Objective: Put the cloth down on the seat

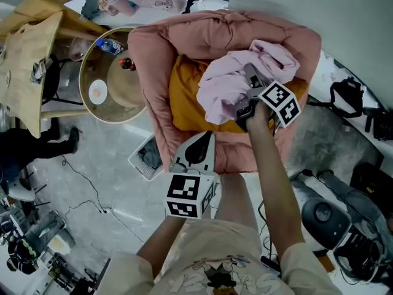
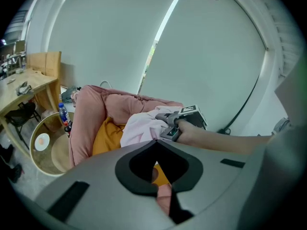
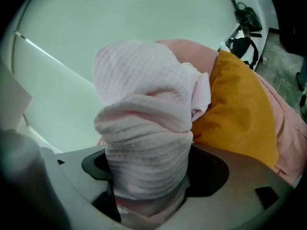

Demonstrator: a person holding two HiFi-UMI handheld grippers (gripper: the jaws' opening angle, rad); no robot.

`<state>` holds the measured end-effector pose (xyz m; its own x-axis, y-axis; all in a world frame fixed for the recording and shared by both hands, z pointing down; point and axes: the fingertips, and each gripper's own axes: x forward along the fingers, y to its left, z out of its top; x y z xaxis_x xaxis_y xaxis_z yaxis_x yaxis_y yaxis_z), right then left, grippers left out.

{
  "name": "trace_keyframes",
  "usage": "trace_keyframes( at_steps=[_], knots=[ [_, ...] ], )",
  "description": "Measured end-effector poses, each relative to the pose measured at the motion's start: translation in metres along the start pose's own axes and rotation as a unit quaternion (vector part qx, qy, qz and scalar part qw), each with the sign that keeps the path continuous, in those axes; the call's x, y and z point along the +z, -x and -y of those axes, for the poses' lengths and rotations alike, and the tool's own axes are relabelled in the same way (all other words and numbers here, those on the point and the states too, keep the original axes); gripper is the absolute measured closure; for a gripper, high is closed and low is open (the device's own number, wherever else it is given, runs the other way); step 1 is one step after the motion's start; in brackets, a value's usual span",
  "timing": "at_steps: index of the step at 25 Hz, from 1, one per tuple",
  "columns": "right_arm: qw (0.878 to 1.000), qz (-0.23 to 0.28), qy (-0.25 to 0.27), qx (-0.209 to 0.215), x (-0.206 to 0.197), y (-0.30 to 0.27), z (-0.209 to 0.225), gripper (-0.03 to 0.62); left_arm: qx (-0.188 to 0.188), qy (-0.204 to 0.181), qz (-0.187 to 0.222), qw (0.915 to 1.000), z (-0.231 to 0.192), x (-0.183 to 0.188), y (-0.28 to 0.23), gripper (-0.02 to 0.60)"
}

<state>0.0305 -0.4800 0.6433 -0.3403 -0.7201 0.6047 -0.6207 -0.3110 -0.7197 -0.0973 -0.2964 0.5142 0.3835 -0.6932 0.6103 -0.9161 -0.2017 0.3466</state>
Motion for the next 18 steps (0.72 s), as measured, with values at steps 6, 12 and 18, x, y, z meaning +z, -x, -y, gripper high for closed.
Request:
trace_keyframes(
  at_steps=[6,12,18],
  knots=[
    [1.000,0.001,-0.015,0.008,-0.006,0.022,0.005,0.187,-0.005,0.000,0.006,1.0000,0.009,0.002,0.004,0.577],
    [1.000,-0.006,-0.017,0.014,-0.012,0.037,0.011,0.187,-0.010,-0.004,0.009,0.9999,0.018,0.001,0.011,0.577],
    [0.999,-0.011,-0.024,0.028,-0.016,0.057,0.013,0.187,-0.011,-0.009,0.012,0.9998,0.027,-0.001,0.021,0.577]
  ],
)
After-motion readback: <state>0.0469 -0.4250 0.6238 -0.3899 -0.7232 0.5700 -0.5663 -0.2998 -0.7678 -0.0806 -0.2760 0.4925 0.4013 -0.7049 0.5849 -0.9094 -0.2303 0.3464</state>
